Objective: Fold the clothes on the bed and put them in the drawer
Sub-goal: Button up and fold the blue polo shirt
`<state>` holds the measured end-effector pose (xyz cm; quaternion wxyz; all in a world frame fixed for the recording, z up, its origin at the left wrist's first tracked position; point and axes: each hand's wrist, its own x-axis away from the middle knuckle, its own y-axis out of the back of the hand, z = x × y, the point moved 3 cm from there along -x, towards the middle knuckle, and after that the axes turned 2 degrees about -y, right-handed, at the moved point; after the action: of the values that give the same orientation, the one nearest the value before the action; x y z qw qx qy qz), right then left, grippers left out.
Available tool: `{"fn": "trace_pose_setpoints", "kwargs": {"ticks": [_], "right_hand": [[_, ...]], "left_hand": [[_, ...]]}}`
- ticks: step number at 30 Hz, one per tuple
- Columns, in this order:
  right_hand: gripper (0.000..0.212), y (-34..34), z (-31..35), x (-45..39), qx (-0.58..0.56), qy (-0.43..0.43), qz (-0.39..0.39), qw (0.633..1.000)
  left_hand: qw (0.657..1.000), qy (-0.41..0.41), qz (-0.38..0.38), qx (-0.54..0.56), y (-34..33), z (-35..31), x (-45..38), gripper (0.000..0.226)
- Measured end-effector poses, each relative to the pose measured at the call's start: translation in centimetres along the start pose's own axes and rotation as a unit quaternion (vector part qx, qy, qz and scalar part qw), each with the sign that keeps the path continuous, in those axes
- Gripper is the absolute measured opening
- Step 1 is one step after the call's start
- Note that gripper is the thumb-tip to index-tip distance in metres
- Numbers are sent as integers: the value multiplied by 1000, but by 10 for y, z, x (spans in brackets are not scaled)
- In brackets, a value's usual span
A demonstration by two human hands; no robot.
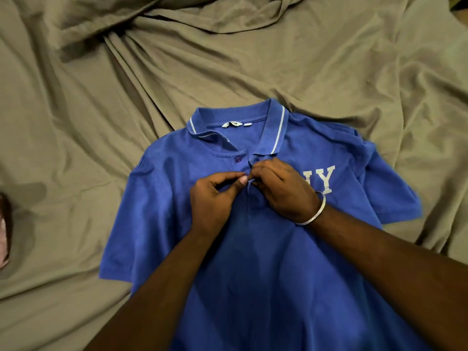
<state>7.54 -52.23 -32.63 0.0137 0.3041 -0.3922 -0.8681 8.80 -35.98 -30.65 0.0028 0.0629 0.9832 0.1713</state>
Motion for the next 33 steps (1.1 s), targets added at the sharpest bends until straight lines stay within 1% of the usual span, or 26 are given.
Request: {"fn": "trace_pose_setpoints", "kwargs": {"ticks": [5,11,14,18,20,22,24,28,33], "right_hand": [[28,0,-1,3,14,-8,-15,1000],[21,-2,-2,4,29,5,-3,1000],[19,-1,-1,4,41,8,-6,999],[13,-1,1,7,106,17,-25,994],[11,-1,2,9,137,29,-38,989],[11,-1,3,10,148,39,-46,987],[12,-2,4,9,152,44,-52,986],[10,-3,4,9,158,44,-44,986],[12,-4,5,9,143,34,-38,988]], "left_hand": [[999,24,39,2,1,3,-4,18],[998,45,41,23,2,5,-9,17],[997,47,56,23,3,3,-9,19],[993,47,93,58,5,2,-5,13],[990,45,117,71,4,-1,-3,20],[992,44,110,47,1,-1,-2,29],[995,37,89,19,0,0,-1,31],[994,14,102,29,1,6,-1,22],[995,-13,97,1,2,11,0,17]]}}
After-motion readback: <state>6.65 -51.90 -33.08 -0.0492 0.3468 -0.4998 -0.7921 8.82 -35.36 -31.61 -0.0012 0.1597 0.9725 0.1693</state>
